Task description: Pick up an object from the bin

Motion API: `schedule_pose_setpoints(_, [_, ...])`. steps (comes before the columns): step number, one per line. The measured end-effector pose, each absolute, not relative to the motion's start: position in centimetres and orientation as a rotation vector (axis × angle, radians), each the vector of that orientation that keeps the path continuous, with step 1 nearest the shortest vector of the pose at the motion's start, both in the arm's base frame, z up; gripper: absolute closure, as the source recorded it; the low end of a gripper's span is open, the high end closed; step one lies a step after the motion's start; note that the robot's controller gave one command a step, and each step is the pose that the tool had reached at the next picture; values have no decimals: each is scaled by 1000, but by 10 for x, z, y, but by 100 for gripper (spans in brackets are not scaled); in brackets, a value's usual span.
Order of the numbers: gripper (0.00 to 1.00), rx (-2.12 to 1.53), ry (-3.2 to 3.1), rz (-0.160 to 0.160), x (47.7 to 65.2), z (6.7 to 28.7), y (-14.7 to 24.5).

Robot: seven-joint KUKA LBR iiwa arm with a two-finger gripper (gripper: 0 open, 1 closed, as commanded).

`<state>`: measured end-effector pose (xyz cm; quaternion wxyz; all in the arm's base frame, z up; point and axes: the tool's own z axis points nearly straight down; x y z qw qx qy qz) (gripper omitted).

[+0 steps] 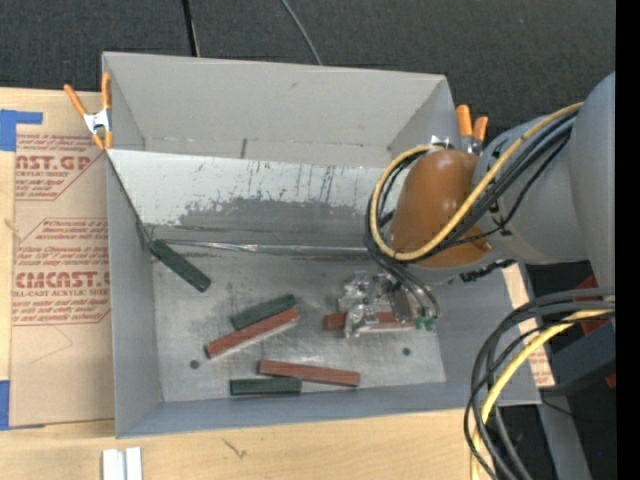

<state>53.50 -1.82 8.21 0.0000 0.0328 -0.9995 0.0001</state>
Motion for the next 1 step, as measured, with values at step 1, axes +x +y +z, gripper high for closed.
schedule_pose_setpoints(1, [100, -6, -3153, -1, 543, 244, -17])
